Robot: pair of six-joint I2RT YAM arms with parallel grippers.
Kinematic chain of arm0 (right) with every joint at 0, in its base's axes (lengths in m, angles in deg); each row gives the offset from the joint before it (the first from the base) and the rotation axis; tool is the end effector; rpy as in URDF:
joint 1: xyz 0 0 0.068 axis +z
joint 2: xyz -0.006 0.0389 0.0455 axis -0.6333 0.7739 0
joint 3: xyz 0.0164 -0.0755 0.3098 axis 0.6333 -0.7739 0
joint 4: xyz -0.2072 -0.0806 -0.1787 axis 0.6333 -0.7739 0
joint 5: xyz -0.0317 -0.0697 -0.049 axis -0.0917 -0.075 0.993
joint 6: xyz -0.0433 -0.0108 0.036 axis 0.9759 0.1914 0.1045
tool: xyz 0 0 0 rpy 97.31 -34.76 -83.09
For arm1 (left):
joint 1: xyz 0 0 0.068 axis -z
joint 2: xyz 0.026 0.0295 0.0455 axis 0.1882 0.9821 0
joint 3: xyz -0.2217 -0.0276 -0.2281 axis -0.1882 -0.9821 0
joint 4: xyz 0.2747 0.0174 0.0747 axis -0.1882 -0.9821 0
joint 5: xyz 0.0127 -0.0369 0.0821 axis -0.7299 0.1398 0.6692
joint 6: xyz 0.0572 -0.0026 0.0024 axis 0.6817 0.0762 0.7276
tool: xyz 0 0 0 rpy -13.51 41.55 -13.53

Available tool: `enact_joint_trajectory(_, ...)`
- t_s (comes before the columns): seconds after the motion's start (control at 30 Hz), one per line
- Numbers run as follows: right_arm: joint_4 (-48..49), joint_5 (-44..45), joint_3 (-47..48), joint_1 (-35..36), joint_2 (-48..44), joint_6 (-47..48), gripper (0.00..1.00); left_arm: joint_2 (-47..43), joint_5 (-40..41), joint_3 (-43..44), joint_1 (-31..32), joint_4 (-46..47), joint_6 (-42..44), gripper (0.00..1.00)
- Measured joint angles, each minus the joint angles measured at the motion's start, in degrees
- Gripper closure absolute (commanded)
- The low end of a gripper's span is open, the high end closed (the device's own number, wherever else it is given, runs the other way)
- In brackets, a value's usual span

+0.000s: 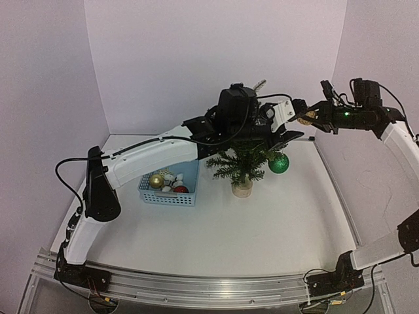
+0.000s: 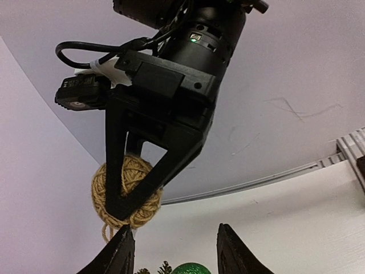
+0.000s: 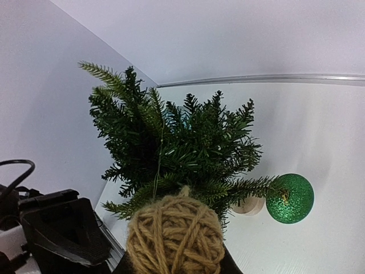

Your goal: Decorate the small christmas tree

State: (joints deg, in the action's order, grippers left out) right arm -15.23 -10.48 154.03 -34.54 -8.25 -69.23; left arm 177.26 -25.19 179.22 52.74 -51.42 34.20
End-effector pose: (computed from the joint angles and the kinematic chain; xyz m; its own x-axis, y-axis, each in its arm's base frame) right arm 0.2883 0.0494 0.4743 -0.6052 0.1847 -0.7744 -0.4619 0.7108 0.5305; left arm 0.2578 -0.5403 0.4324 0.5090 0.1385 -0.8495 0.8312 0.1776 0.5269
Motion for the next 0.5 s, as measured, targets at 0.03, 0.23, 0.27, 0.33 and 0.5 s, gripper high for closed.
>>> enact_joint_trajectory(0.03,0.00,0.29,-0.02,0.00,0.04,-0.48,1.00,0.55,1.72,0.00,0.20,0.93,0.48,0.52)
enact_joint_trajectory(0.23,0.28,0.01,-1.31,-0.12,-1.52,-1.02,1.00,1.74,10.88,0.04,0.79,4.18,2.76,0.62)
enact_joint_trajectory(0.27,0.28,-0.25,-1.62,-0.13,-2.00,-0.98,1.00,1.74,12.00,0.07,0.83,4.54,3.09,0.63)
enact_joint_trajectory(0.33,0.31,-0.91,-2.05,-0.17,-3.00,-0.86,1.00,1.74,13.83,0.07,0.92,4.87,3.85,0.63)
enact_joint_trajectory(0.5,0.44,-1.82,-2.60,-0.22,-5.31,-0.80,1.00,1.74,15.16,0.07,1.15,4.53,4.14,0.63)
